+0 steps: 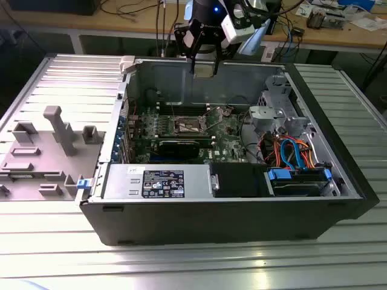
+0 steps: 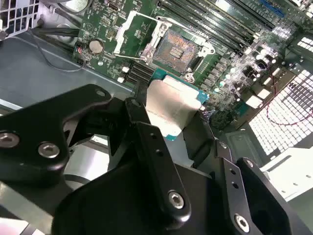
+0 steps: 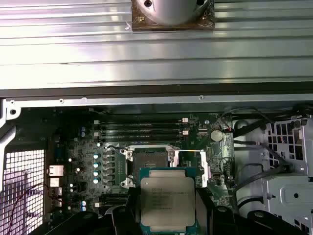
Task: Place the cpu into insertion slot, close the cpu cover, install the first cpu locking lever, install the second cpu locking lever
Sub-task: 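Place the cpu into insertion slot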
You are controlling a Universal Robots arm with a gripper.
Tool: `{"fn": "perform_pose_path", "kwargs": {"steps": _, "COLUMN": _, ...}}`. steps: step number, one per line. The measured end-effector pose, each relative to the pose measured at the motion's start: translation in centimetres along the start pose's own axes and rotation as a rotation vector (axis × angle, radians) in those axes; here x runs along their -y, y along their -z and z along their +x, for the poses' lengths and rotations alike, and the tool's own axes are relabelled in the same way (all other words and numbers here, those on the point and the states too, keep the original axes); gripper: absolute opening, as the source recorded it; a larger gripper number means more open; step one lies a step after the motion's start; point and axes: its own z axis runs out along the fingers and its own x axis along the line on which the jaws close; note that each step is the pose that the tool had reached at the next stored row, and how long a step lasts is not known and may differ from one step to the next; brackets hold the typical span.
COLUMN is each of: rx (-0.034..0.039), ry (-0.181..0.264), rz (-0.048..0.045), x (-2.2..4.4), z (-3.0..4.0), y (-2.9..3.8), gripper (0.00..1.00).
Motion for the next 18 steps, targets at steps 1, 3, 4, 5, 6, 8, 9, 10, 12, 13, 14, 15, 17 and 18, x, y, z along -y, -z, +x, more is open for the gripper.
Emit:
{"fn": "perform_pose_path", "kwargs": {"steps": 1, "rx": 0.0, "ry": 0.0, "rz": 0.0, "x": 0.0, "z": 0.0, "y": 0.0, "gripper": 0.54}}
{"fn": "perform_pose_path", "kwargs": {"steps": 3, "rx": 0.0006, "ry": -0.006, "rz": 0.0, "x": 0.0, "z": 0.0, "y": 0.0, "gripper": 0.54}}
{"fn": "perform_pose_path", "kwargs": {"steps": 4, "rx": 0.0012, "ry": -0.012, "rz": 0.0005, "x": 0.0, "z": -0.01, "y": -0.02, "gripper": 0.54}}
{"fn": "perform_pose_path", "kwargs": {"steps": 5, "rx": 0.002, "ry": -0.021, "rz": 0.0012, "x": 0.0, "z": 0.0, "y": -0.04, "gripper": 0.54}}
{"fn": "perform_pose_path", "kwargs": {"steps": 6, "rx": 0.0039, "ry": -0.043, "rz": 0.0016, "x": 0.01, "z": 0.0, "y": -0.05, "gripper": 0.54}}
{"fn": "perform_pose_path", "kwargs": {"steps": 8, "rx": 0.0069, "ry": -0.078, "rz": 0.0012, "x": 0.01, "z": 0.0, "y": -0.08, "gripper": 0.54}}
{"fn": "perform_pose_path", "kwargs": {"steps": 9, "rx": 0.0074, "ry": -0.084, "rz": 0.001, "x": 0.01, "z": 0.0, "y": -0.09, "gripper": 0.54}}
{"fn": "perform_pose_path", "kwargs": {"steps": 10, "rx": 0.0076, "ry": -0.085, "rz": 0.0009, "x": 0.01, "z": 0.0, "y": -0.09, "gripper": 0.54}}
{"fn": "perform_pose_path", "kwargs": {"steps": 12, "rx": 0.0077, "ry": -0.085, "rz": 0.0009, "x": 0.01, "z": 0.0, "y": -0.09, "gripper": 0.54}}
{"fn": "perform_pose_path", "kwargs": {"steps": 13, "rx": 0.0077, "ry": -0.085, "rz": 0.0009, "x": 0.01, "z": 0.0, "y": -0.09, "gripper": 0.54}}
{"fn": "perform_pose_path", "kwargs": {"steps": 14, "rx": 0.0077, "ry": -0.085, "rz": 0.0009, "x": 0.01, "z": 0.0, "y": -0.09, "gripper": 0.54}}
{"fn": "perform_pose_path", "kwargs": {"steps": 15, "rx": 0.0077, "ry": -0.085, "rz": 0.0008, "x": 0.01, "z": 0.0, "y": -0.09, "gripper": 0.54}}
{"fn": "perform_pose_path", "kwargs": {"steps": 17, "rx": 0.0078, "ry": -0.086, "rz": 0.0008, "x": 0.01, "z": 0.0, "y": -0.09, "gripper": 0.54}}
{"fn": "perform_pose_path", "kwargs": {"steps": 18, "rx": 0.0079, "ry": -0.088, "rz": 0.0008, "x": 0.01, "z": 0.0, "y": -0.09, "gripper": 0.54}}
